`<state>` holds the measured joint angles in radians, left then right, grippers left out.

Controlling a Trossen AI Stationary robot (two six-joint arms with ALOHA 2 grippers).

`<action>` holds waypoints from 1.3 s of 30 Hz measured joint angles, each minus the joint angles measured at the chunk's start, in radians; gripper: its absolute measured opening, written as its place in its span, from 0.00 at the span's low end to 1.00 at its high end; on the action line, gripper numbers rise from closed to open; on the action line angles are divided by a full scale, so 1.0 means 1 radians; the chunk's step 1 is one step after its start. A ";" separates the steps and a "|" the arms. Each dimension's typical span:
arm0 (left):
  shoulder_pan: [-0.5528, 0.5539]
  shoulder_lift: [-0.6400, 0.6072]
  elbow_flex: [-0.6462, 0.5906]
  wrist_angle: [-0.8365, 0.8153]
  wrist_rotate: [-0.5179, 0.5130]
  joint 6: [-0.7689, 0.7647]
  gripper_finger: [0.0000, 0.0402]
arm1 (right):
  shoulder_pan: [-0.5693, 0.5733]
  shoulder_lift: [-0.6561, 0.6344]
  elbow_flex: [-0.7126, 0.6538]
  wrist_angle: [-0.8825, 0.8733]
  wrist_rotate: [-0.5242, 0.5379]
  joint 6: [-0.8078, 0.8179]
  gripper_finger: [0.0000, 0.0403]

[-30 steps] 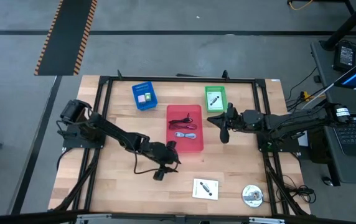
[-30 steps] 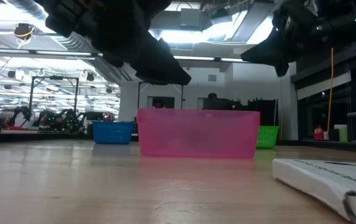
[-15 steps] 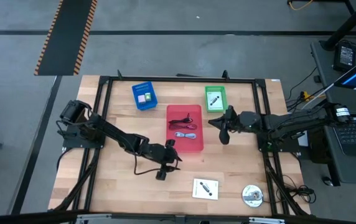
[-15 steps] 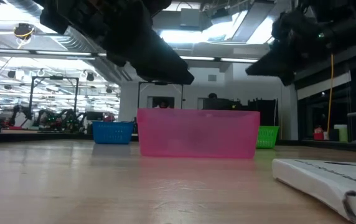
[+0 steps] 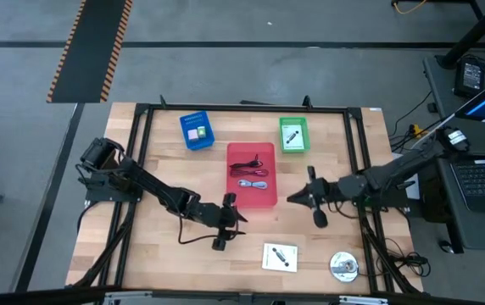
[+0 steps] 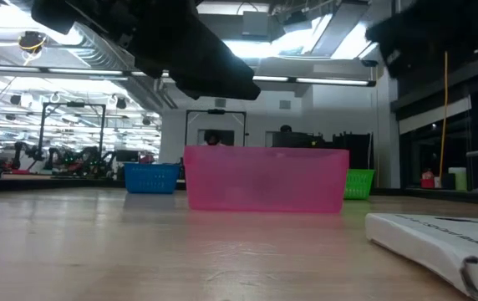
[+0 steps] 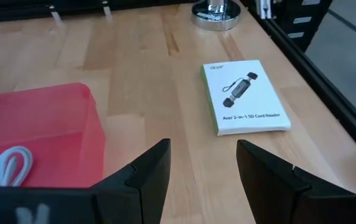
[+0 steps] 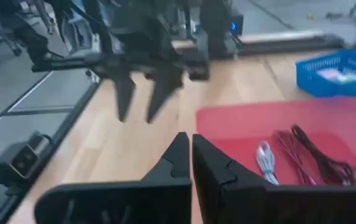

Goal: Pick and place items into bin
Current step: Put the card reader box into the green bin

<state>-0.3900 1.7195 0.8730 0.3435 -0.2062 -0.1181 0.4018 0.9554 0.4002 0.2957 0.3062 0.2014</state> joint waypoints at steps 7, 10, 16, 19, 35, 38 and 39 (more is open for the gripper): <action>-0.008 0.000 0.000 -0.001 -0.037 -0.018 0.44 | 0.151 0.048 0.119 -0.124 0.171 0.004 0.00; -0.008 0.000 0.000 -0.002 -0.037 -0.018 0.44 | 0.189 0.116 0.190 -0.155 0.233 0.006 0.00; -0.008 0.000 0.000 -0.003 -0.037 -0.018 0.44 | 0.204 0.260 0.350 -0.235 0.206 0.057 0.00; -0.008 0.000 0.000 -0.003 -0.036 -0.007 0.44 | 0.204 0.314 0.390 -0.258 0.121 0.052 0.00; -0.008 0.000 0.000 -0.003 -0.036 0.090 0.44 | 0.203 0.367 0.404 -0.330 0.159 0.146 0.00; -0.008 0.000 0.000 -0.003 -0.035 0.089 0.44 | 0.204 0.367 0.404 -0.340 0.135 0.170 0.00; -0.008 0.000 0.000 -0.003 -0.035 0.088 0.44 | 0.205 0.368 0.404 -0.346 0.125 0.183 0.00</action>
<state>-0.3977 1.7195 0.8730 0.3401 -0.2417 -0.0304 0.6069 1.3231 0.8043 -0.0499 0.4314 0.3842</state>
